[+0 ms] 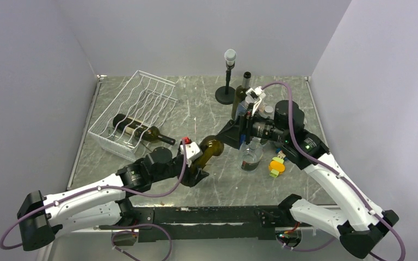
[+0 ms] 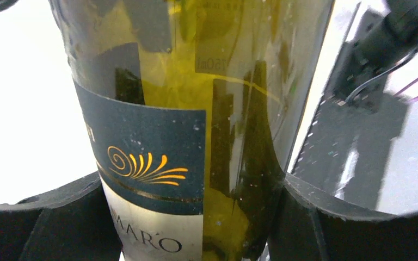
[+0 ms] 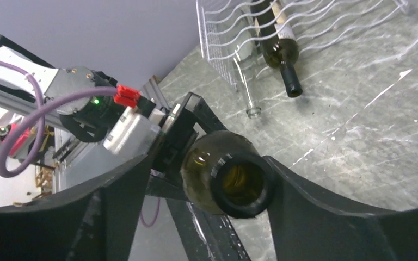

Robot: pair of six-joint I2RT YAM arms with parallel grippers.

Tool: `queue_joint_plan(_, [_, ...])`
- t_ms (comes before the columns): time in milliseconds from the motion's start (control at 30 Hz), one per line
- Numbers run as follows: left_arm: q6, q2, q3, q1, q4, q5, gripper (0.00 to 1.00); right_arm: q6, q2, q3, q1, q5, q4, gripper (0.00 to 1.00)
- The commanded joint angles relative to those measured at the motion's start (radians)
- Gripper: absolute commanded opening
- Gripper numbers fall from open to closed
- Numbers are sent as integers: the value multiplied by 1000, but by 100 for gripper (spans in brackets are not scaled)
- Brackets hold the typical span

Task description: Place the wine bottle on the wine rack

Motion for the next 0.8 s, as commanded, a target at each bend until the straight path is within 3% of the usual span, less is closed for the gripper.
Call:
queue_joint_plan(0, [246, -7, 152, -29, -86, -116, 1, -54, -50, 77, 0, 74, -34, 84])
queue_joint_plan(133, [404, -17, 211, -47, -194, -171, 1, -103, -77, 117, -1, 154, -97, 95])
queue_joint_plan(367, [632, -93, 162, -81, -230, -259, 1, -208, -90, 201, -1, 205, -245, 96])
queue_joint_plan(533, [793, -113, 133, -109, -234, -356, 1, -311, -16, 301, 6, 38, -420, 78])
queue_joint_plan(633, [955, -140, 89, -129, -212, -399, 1, -343, 3, 312, 74, 43, -454, 77])
queue_joint_plan(767, [1039, -153, 77, -131, -200, -446, 1, -375, 37, 312, 164, 140, -498, 78])
